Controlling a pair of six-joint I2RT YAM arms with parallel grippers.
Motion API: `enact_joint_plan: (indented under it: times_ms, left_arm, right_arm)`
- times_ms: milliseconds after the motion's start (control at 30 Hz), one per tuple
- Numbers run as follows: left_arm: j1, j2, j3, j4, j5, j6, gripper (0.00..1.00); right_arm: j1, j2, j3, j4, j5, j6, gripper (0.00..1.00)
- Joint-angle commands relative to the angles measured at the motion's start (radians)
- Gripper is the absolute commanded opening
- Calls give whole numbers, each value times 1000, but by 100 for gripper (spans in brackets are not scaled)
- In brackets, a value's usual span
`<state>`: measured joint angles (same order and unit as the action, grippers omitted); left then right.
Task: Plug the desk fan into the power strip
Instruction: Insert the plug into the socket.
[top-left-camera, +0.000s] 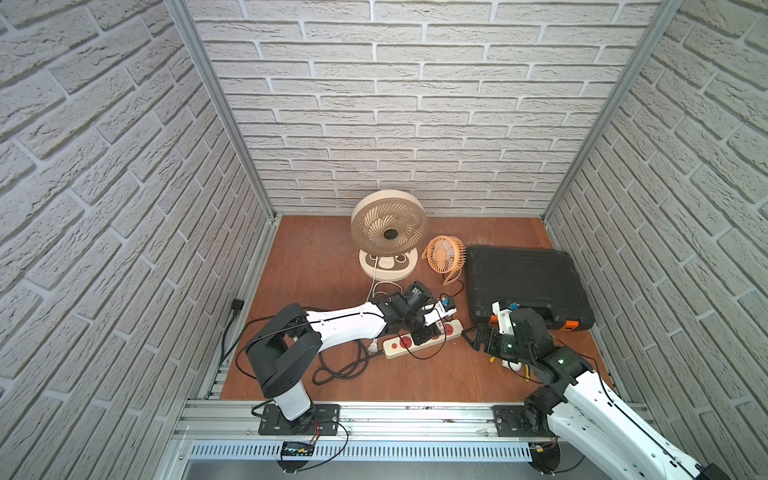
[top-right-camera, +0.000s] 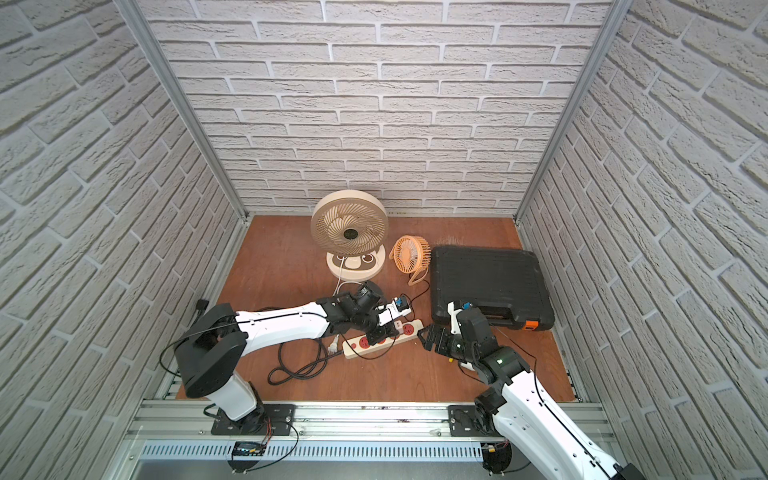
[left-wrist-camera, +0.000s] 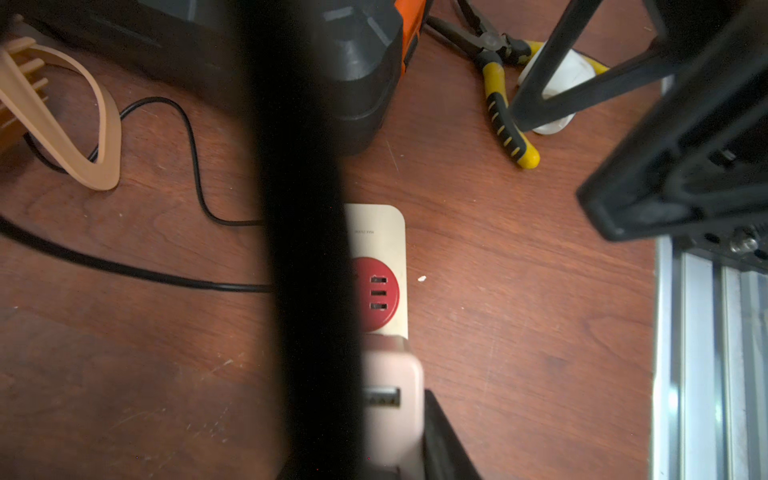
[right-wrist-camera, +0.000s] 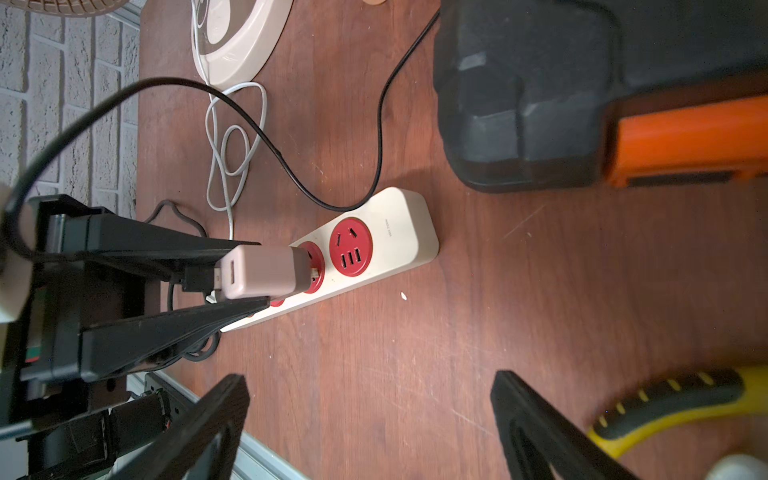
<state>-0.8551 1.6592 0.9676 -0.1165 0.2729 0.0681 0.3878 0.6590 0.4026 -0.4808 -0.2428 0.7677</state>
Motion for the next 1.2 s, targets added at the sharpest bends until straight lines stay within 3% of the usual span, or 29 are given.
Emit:
enact_joint_plan:
  times_ms: [0,467,967,1167]
  left_arm:
    - [-7,-9,-35,-37,-30,15,0]
    - [-9,-63,-23,-54,-39,12,0]
    - [-28,46,-20,2,-7,-26,0]
    - [-43,26,-40,-33,-12,-34,0]
  right_arm:
    - [-7,4,-16,84,-30,-4,95]
    - [-8,14,-26,105,-37,-1,94]
    - [-7,18,-33,116,-47,0,94]
    - [-7,18,-35,114,-47,-2,93]
